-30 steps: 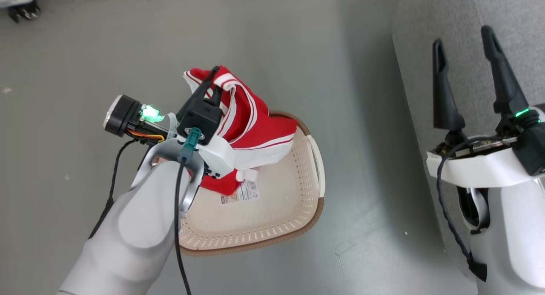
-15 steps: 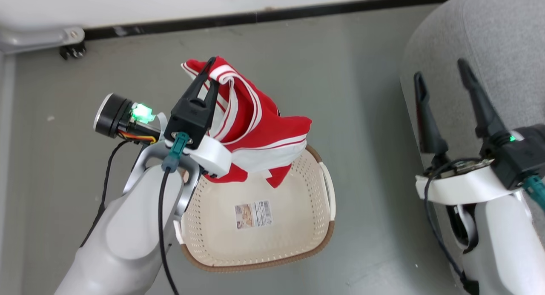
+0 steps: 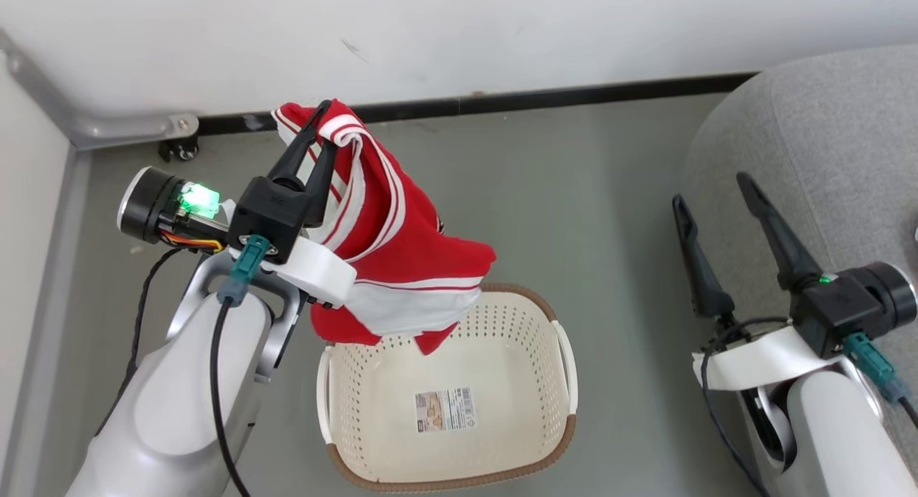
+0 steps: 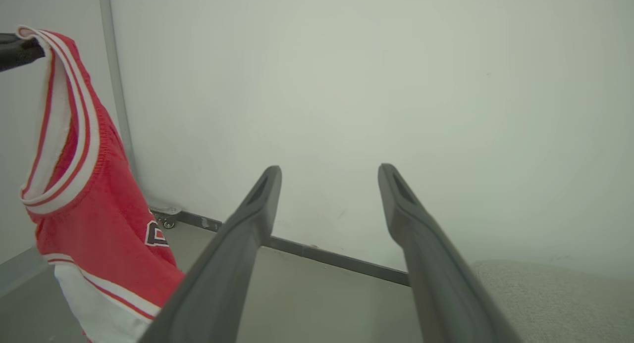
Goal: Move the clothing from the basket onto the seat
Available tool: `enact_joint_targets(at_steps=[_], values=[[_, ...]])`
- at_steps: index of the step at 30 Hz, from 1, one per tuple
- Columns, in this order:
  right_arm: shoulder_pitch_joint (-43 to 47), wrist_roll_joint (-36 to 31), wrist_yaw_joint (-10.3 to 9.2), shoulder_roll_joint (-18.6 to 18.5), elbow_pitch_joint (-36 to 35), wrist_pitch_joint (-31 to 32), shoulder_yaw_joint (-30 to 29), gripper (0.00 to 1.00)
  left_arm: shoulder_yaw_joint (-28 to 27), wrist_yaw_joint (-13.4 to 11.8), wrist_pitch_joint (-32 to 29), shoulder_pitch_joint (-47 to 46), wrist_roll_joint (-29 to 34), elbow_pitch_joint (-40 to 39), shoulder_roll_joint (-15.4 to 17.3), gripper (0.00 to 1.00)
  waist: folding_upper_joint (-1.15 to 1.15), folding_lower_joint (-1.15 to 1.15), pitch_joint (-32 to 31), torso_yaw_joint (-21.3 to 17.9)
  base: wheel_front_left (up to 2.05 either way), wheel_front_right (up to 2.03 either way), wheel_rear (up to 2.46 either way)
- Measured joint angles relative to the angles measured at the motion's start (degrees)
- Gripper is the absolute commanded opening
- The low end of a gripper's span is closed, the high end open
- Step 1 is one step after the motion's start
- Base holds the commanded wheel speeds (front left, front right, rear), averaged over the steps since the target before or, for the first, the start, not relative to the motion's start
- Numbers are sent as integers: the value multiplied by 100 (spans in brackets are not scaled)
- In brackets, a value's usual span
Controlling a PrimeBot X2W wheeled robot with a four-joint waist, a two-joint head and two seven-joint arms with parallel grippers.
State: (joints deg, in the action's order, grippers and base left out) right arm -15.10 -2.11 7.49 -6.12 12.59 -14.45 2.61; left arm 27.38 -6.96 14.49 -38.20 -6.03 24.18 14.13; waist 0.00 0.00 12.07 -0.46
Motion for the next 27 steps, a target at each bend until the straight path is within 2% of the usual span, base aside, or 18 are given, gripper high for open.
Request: enact_joint_targets(at_steps=[7,16,23,27], values=[[279,1,0,-174,280,25,214,100,75,241,0,90,-56,-154,147,0,0,0,-365,76,0,0,0],[579,9,0,-453,534,144,603,100,152,404,-2,89,-77,-464,201,0,0,0,-744,140,0,0,0],[607,77,0,-719,635,300,1257,100,212,580,-45,48,-80,-730,216,0,0,0,-1013,172,0,0,0],[602,145,0,-899,656,412,1846,100,283,656,-100,-4,-81,-871,210,0,0,0,-1137,178,0,0,0]])
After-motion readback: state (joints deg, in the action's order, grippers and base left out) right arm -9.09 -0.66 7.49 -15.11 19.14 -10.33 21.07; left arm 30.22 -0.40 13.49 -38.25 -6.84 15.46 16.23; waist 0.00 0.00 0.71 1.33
